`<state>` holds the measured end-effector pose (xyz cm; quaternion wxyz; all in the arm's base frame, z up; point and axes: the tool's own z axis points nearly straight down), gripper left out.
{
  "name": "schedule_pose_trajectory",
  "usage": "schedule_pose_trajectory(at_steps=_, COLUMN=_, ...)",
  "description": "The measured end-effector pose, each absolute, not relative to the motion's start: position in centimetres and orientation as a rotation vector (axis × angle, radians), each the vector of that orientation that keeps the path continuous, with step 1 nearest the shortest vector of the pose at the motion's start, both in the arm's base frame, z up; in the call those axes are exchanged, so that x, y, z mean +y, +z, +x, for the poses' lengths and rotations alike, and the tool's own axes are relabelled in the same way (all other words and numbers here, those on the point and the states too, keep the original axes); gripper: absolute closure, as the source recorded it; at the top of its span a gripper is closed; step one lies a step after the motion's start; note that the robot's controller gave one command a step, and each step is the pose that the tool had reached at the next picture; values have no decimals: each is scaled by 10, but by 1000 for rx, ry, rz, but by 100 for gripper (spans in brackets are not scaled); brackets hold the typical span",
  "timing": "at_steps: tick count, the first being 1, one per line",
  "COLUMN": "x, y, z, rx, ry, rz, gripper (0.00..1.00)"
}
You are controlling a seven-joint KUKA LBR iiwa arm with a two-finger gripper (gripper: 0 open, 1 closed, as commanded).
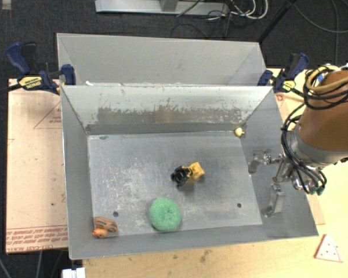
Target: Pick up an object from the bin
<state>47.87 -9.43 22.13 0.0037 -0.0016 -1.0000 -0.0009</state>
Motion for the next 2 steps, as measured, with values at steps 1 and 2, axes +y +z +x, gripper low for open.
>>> schedule_pose_trajectory(at_steps=1, x=-94, y=225, z=480, rx=-3142, ry=0, rz=0, gripper=0)
schedule_pose_trajectory(at_steps=2, x=-68, y=178, z=500, rx=-3148, ry=0, rz=-24, gripper=0)
